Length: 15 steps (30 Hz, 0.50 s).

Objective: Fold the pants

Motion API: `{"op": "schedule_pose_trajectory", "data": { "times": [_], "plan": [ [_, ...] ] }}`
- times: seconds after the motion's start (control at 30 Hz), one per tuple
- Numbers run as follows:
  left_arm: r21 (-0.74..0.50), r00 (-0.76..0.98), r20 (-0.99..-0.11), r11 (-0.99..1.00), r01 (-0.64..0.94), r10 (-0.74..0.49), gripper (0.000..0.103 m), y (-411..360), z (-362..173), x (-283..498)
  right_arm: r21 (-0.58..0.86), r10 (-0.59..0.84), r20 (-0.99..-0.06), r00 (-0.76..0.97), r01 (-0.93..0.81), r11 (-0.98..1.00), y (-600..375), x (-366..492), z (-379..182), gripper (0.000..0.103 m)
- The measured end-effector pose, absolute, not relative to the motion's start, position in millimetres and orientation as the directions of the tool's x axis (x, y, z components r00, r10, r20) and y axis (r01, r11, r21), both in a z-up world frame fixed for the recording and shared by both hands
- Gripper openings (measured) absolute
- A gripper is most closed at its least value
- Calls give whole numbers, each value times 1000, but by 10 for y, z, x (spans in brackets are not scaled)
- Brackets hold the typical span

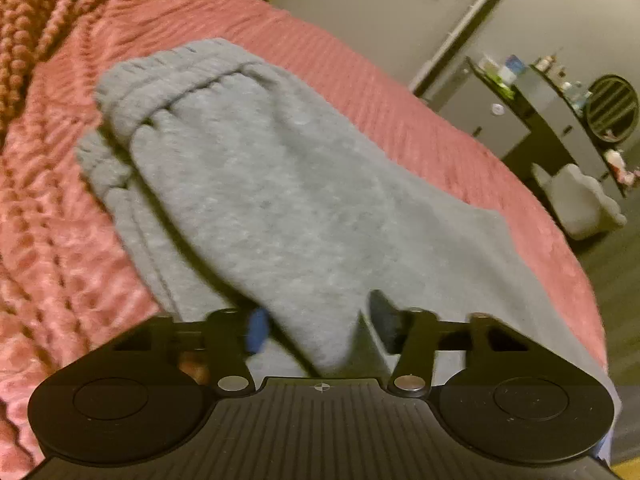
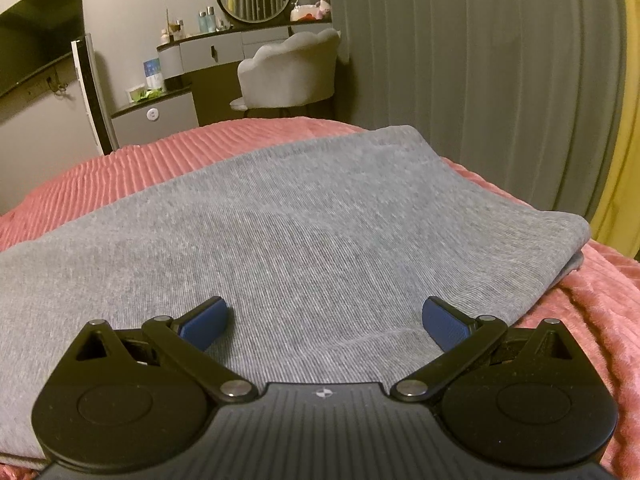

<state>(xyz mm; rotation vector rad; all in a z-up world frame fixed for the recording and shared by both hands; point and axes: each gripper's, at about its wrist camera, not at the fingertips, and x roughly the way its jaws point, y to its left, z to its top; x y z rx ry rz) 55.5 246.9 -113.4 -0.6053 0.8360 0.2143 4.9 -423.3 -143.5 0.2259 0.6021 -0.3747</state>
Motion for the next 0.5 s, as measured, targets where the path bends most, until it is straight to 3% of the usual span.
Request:
{"op": "schedule_pose_trajectory", "data": {
  "times": [0.03, 0.07, 0.13, 0.37, 0.5],
  "plan": [
    [-408, 664, -747, 816, -409, -40, 28, 2480, -1130, 538, 97, -277, -588, 760, 406, 909, -4230, 50, -1435, 103],
    [-399, 663, -748, 820, -410, -32, 21, 2485, -1128, 526, 96, -277, -588, 760, 406, 909, -4228, 53, -1434, 103],
    [-400, 663, -748, 821, -408, -35, 16, 2488, -1119, 495, 96, -277, -589, 759, 406, 909, -4227, 55, -1432, 103],
    [-395, 713, -701, 835, -383, -5, 14, 2399, -839, 187, 92, -280, -592, 756, 408, 908, -4224, 59, -1420, 103],
    [-350, 663, -749, 836, -423, 22, 15, 2357, -909, 140, 87, -282, -593, 754, 408, 909, -4220, 64, -1418, 103]
  ]
}}
